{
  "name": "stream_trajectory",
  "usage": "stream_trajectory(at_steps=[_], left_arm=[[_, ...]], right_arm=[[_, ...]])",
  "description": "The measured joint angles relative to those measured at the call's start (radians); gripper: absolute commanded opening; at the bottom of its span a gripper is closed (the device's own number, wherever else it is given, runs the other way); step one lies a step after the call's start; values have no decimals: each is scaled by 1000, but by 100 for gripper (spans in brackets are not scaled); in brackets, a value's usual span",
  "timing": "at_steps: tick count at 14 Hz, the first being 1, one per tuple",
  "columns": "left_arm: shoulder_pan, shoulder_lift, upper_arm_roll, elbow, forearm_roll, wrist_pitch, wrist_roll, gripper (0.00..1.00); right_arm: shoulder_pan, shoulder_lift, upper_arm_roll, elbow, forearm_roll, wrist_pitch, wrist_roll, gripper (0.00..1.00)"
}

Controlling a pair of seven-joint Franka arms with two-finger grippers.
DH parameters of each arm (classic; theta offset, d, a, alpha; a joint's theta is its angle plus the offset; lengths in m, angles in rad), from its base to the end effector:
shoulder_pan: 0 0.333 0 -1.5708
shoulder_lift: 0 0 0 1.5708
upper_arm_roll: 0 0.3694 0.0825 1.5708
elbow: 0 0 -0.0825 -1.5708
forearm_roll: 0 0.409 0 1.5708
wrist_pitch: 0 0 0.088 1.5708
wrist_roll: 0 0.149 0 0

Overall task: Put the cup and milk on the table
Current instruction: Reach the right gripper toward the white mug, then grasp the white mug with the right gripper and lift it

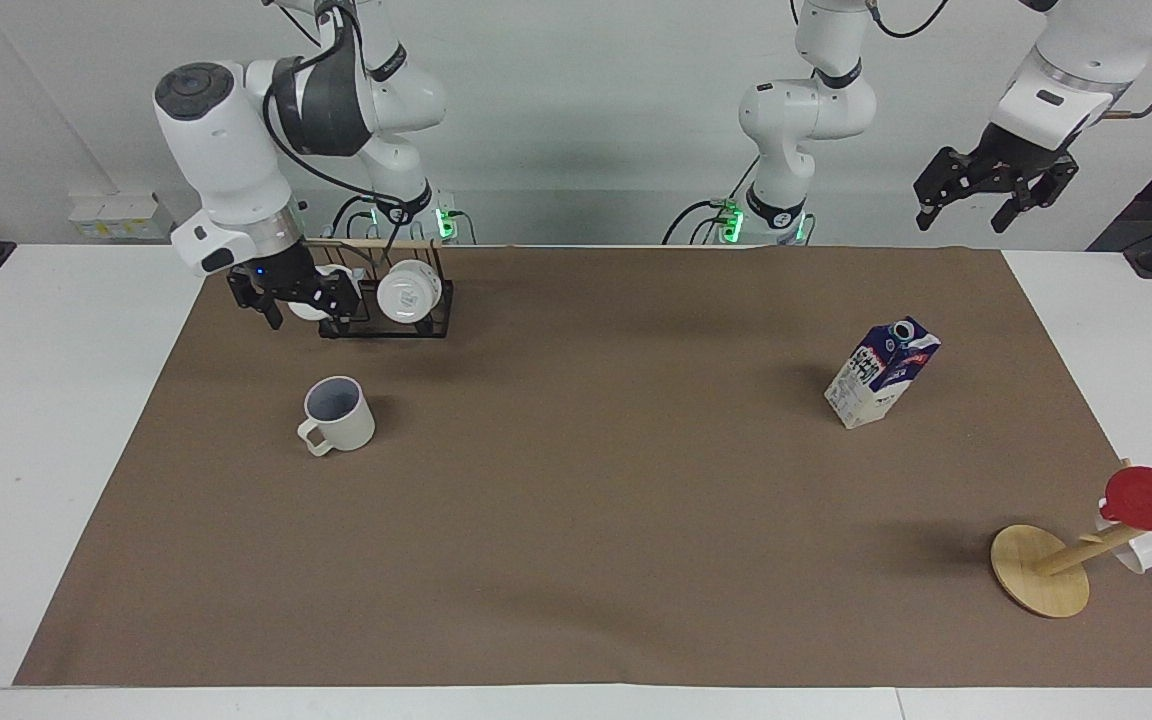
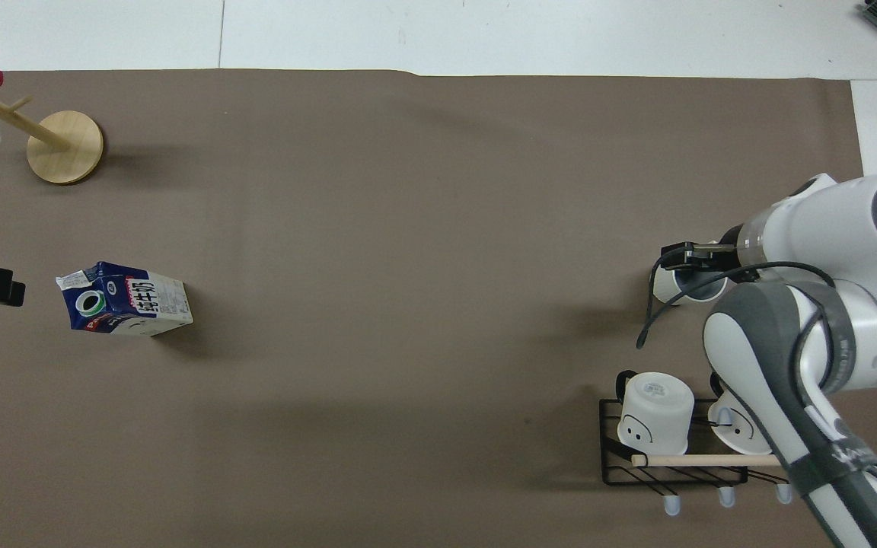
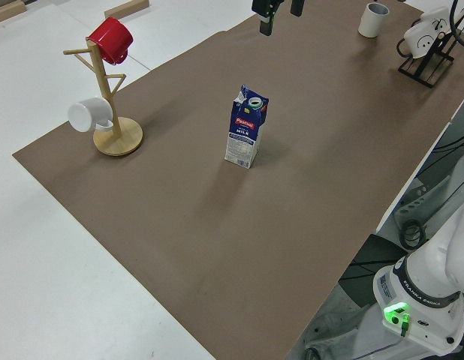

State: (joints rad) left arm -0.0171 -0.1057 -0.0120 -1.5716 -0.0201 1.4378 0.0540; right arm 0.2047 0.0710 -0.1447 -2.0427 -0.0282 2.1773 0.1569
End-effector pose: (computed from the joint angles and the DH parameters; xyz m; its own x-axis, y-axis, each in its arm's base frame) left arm 0.5246 -0.0189 0.6825 0.9960 -0.0855 -0.0270 -0.0850 -0.9962 0.0202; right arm 0.5975 0.0349 0.4123 0.9945 -0.0798 0.0685 -0.0816 -0.9964 0.0240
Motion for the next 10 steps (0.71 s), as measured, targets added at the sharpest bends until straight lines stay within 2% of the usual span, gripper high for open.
stream_trajectory(at_steps=[4,9,10], left_arm=[[0,0,0,0,0,0,0,100],[0,0,0,0,0,0,0,100],[0,0,0,0,0,0,0,100]], right_arm=[[2,69,0,-8,0,81,0,100],[2,98,0,-57,0,163,0,100],[2,102,0,-60,0,166,0,94]])
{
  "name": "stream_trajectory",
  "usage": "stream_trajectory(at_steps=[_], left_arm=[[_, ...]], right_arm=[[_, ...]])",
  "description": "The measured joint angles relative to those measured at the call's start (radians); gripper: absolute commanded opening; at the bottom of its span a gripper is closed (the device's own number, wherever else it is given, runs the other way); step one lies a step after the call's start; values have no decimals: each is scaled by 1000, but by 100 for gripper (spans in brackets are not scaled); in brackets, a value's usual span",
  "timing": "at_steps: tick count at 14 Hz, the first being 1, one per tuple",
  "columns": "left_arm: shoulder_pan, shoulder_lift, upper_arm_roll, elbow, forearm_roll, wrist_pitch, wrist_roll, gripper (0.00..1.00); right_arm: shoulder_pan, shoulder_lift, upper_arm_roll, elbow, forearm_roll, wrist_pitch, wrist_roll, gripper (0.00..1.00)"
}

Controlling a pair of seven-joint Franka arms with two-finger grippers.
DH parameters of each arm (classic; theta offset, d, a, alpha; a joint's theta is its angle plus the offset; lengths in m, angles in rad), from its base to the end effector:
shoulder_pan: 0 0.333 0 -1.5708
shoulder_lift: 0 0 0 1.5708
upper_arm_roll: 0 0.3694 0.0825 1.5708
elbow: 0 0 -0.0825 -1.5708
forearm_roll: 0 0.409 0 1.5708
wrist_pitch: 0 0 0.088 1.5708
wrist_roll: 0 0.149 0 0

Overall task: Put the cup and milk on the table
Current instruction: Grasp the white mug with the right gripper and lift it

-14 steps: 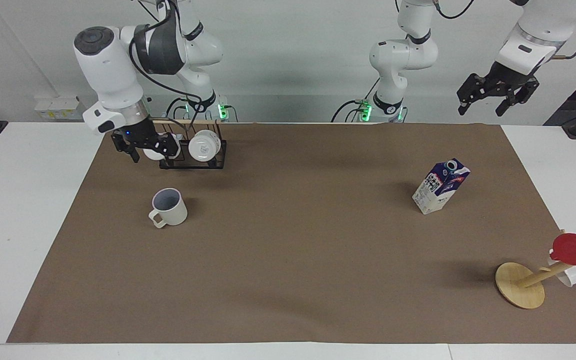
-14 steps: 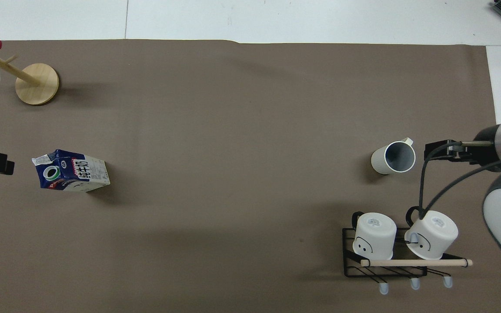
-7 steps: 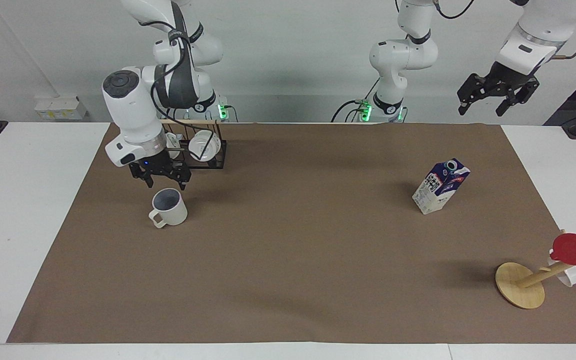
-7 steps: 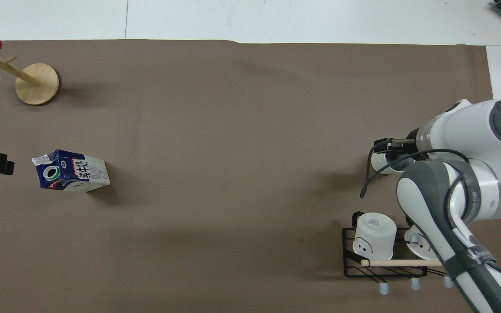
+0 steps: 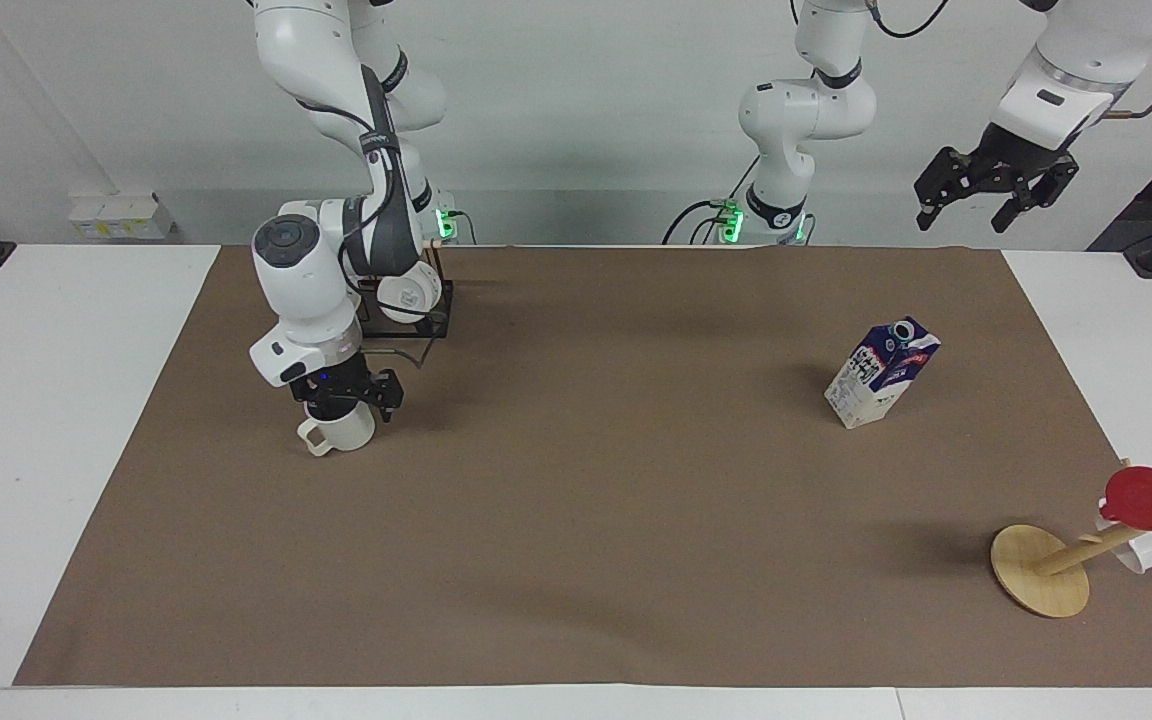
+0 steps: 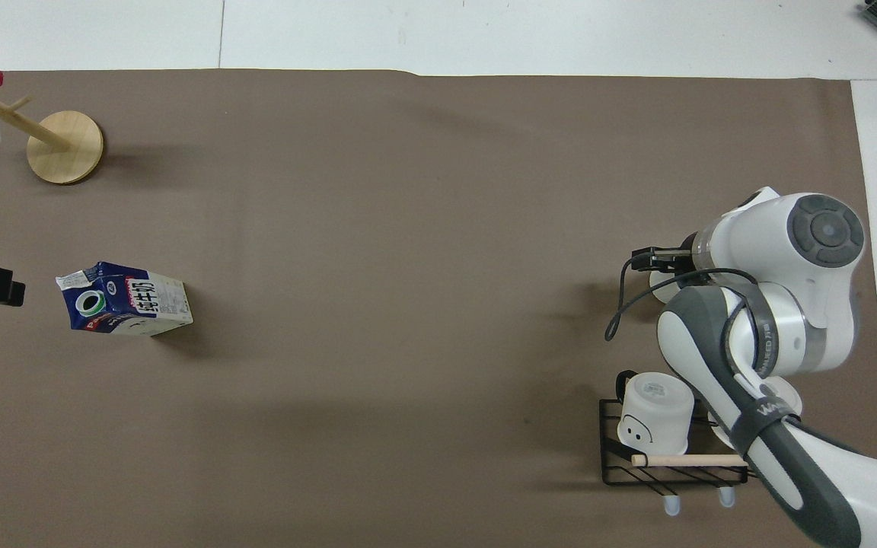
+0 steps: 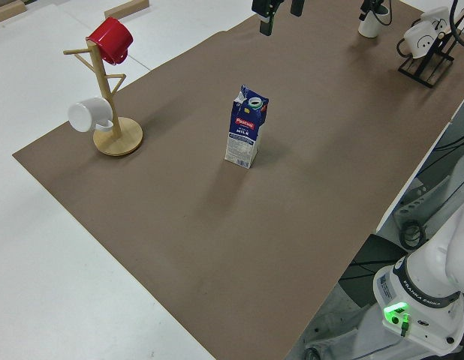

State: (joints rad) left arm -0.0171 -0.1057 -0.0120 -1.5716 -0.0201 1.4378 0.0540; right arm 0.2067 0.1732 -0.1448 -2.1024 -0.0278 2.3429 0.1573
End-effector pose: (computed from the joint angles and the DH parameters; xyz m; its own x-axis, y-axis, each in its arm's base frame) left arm 0.5246 -0.0189 0.6825 0.9960 -0.0855 -0.0270 -0.0850 -0.9962 0.0202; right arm 0.6066 0.0378 0.3389 0.9946 -0.0721 0.0747 -0.0749 -0.9966 0.0348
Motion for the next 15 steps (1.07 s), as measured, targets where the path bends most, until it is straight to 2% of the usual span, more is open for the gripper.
stream_trajectory(at_steps=[1,3,4,5,11,15], left_arm=[[0,0,0,0,0,0,0,100],[0,0,0,0,0,0,0,100],[0,0,0,0,0,0,0,100],[0,0,0,0,0,0,0,100],[0,0,0,0,0,0,0,100],[0,0,0,0,0,0,0,100]], right_arm=[[0,4,0,0,0,8,0,79],[0,8,0,0,0,20,0,36],[0,8,0,0,0,21,0,9],[0,8,0,0,0,21,0,0],[-1,15,0,26,6,28,28,0],[-5,40,-3,103,125,29,60,0]])
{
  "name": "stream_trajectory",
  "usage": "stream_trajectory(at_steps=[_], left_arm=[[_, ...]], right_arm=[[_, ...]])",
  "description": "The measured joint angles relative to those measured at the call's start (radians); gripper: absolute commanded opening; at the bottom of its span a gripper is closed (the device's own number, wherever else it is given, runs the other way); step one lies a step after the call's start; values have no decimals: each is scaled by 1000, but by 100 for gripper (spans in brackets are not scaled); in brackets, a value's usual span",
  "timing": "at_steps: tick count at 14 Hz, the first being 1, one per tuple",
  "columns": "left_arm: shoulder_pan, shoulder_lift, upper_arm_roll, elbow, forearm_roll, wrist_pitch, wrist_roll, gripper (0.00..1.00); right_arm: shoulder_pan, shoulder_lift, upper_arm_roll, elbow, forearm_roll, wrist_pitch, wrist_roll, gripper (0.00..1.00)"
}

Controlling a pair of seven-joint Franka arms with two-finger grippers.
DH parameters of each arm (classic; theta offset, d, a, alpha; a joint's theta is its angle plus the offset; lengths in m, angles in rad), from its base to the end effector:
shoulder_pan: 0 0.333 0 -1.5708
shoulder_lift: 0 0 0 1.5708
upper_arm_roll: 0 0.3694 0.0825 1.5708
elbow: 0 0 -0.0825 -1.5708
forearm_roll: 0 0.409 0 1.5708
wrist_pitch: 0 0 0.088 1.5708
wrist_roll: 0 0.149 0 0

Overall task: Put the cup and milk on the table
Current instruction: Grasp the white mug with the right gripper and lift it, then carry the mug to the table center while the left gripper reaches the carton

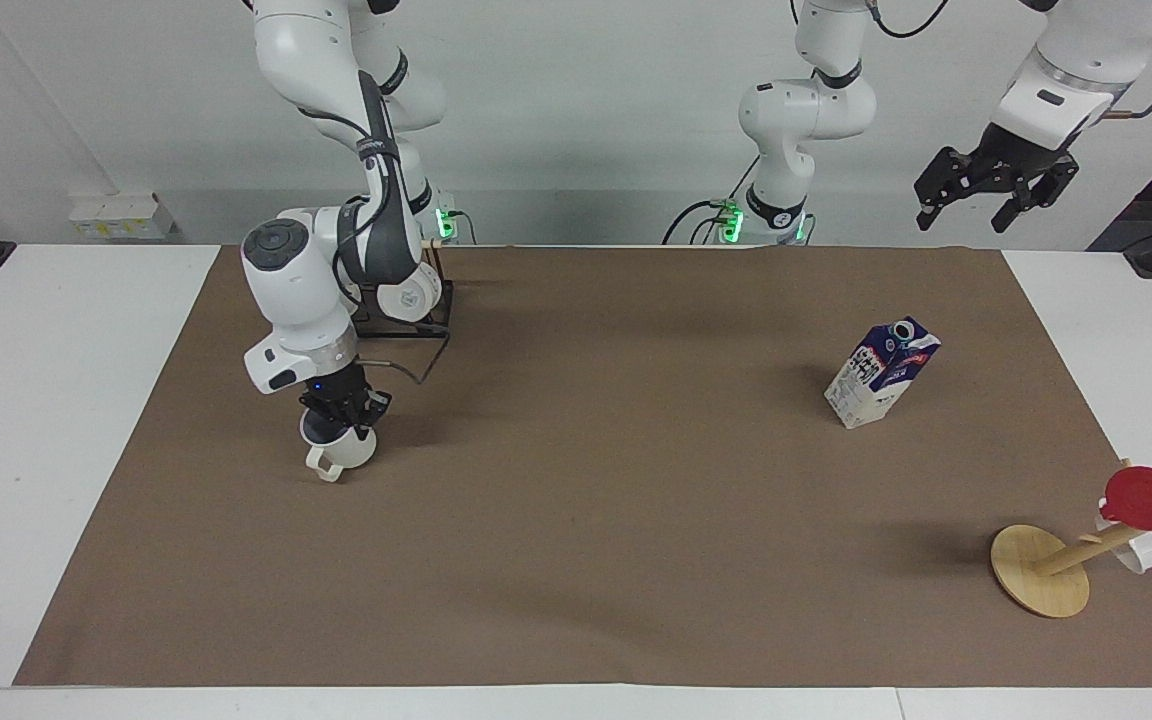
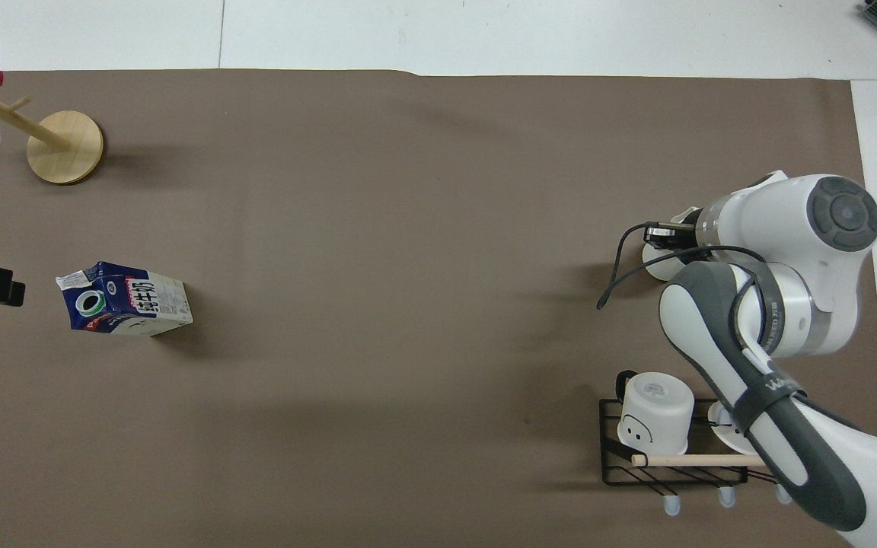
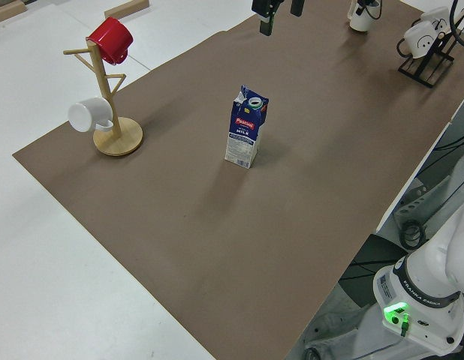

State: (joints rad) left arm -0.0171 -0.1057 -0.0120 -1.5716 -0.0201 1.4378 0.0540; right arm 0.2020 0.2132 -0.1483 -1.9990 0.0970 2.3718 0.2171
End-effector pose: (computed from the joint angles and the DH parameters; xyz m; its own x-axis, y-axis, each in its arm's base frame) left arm 0.5246 -0.0189 0.6825 0.9960 -0.0855 -0.0270 -0.0850 -0.9962 0.0202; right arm 0.6451 0.0418 0.3663 0.9636 -0.2233 0.1467 -0.2134 -0.9737 -0.0801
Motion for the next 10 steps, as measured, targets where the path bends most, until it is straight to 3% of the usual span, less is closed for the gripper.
stream_trajectory(at_steps=[3,8,10], left_arm=[[0,0,1,0,0,0,0,100],[0,0,9,0,0,0,0,100],[1,0,11,0,0,0,0,100]], right_arm=[[0,-2,-5,71,5,-44,36,0],[8,-46,4,234,-70,-288,73,0],[62,-57,9,282,-113,-359,172,0]])
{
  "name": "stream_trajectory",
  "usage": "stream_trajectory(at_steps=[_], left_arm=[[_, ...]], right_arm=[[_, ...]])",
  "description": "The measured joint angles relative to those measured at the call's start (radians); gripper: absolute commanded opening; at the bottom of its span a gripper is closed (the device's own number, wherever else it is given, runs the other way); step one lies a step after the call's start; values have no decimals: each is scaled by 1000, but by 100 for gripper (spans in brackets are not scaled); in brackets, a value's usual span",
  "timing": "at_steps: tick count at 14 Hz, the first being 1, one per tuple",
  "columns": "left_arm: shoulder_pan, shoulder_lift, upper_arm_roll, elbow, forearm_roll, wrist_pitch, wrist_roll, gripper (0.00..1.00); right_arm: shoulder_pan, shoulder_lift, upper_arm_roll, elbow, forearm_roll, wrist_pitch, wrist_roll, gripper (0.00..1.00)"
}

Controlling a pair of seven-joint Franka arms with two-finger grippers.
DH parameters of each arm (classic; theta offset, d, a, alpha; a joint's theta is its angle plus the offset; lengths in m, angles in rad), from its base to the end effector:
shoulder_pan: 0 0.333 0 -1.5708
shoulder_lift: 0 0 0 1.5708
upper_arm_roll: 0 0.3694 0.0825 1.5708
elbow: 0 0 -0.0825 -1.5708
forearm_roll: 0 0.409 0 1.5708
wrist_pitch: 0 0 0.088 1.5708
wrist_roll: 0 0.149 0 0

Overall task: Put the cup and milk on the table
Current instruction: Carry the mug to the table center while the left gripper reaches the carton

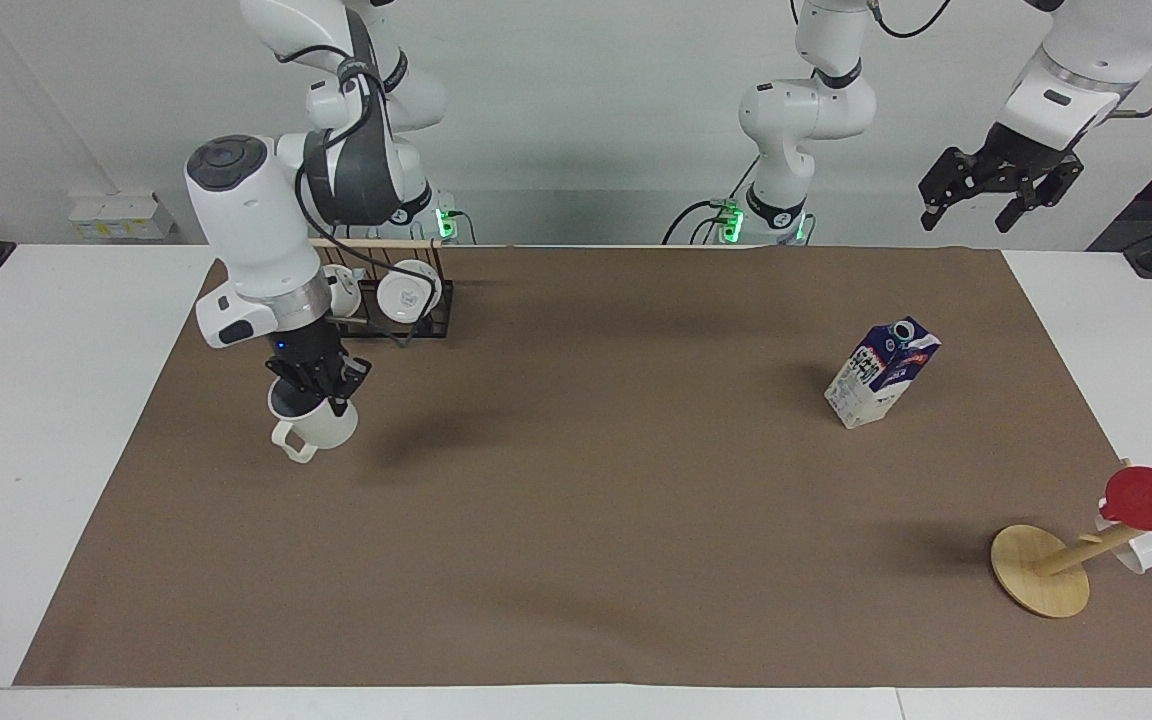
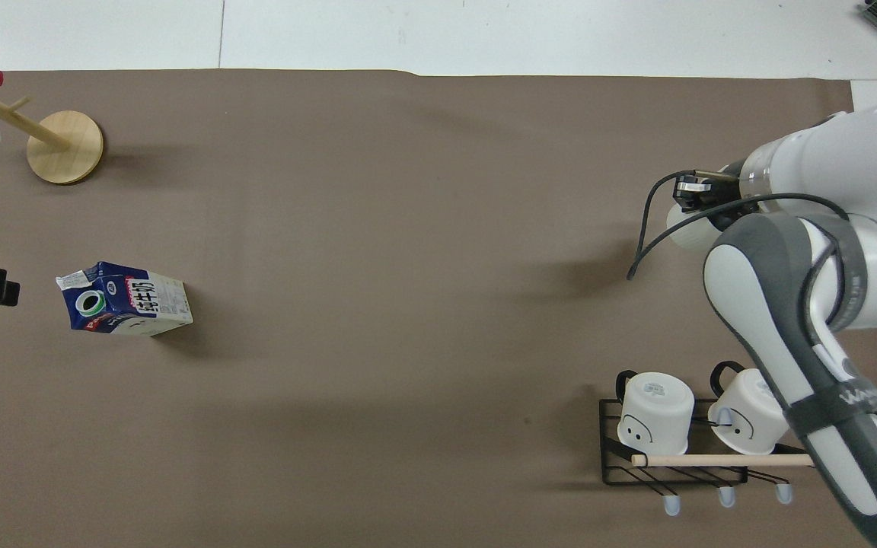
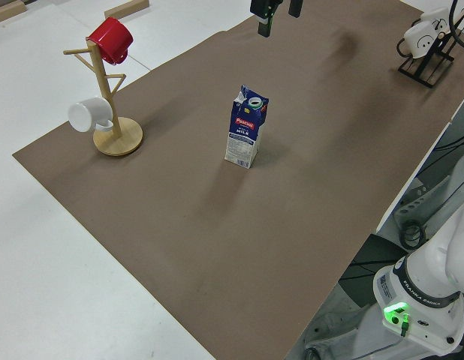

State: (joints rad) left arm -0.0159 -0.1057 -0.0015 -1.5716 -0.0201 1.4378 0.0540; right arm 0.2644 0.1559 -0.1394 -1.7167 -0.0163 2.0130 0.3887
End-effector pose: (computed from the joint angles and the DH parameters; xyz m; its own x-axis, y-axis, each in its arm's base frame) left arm 0.5248 -0.0124 0.6825 0.9969 -0.0740 -0.0270 -0.0734 -0.9971 0.0213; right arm 0.6560 0.0858 0.5081 0.9572 -0.2505 0.1447 -0.2504 -0.9679 -0.0191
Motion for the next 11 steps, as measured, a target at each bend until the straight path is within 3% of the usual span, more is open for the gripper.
stream_trajectory(at_steps=[4,11], left_arm=[[12,0,5,-1,0,0,0,100],[12,0,6,-2,0,0,0,100]], right_arm=[[183,14,7,9,-64,-13,302,0],[348,80,8,10,-92,-11,564,0]])
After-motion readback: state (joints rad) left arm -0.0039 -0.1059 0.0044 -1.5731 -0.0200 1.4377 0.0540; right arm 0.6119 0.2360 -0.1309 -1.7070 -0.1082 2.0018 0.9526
